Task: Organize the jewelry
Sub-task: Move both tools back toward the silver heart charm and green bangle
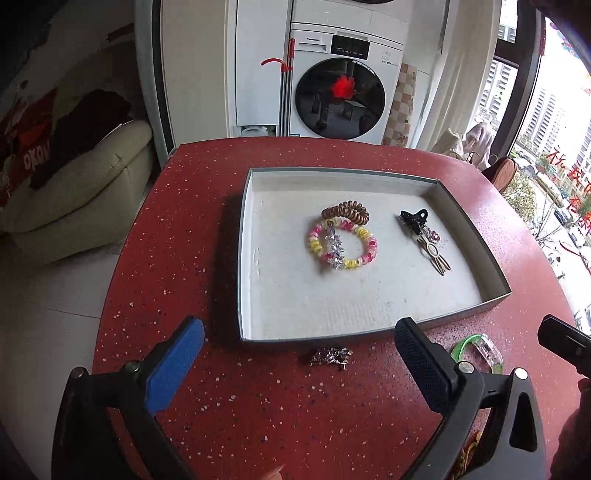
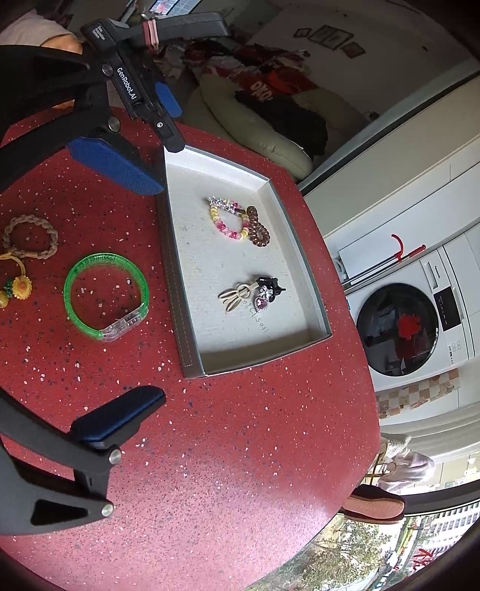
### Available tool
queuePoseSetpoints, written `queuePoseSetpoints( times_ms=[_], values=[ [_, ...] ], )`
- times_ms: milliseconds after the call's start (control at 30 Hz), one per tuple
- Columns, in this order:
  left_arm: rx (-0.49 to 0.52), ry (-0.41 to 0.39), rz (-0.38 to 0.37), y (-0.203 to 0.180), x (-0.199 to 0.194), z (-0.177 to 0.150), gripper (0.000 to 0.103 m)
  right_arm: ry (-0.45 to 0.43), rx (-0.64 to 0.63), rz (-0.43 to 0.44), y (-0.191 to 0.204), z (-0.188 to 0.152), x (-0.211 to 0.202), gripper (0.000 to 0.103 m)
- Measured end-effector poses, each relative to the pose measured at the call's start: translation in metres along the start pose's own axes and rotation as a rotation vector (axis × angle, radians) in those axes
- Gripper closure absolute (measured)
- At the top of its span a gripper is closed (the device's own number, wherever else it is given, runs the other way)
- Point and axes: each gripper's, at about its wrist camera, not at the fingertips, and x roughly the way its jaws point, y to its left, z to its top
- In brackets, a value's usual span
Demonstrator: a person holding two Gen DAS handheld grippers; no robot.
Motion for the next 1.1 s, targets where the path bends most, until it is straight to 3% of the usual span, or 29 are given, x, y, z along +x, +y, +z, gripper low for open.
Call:
queuePoseSetpoints(
  times_ms=[100, 433, 1100],
  values=[
    [-0.012, 0.003, 0.017, -0.004, -0.004, -0.014, 0.000, 0.015, -0.019, -0.011, 0.000, -0.008, 0.000, 0.000],
    [-0.085, 0.135, -0.022, -0.001, 0.014, -0.048, 0.000, 0.073, -0.031, -0.078, -0.012, -0.036, 0.004, 0.000],
    [-0.135, 0.096, 0.075, -0.016, 0.019, -0.036, 0.001, 0.113, -0.113, -0.143, -0.009, -0.036, 0.028, 0.000]
  ],
)
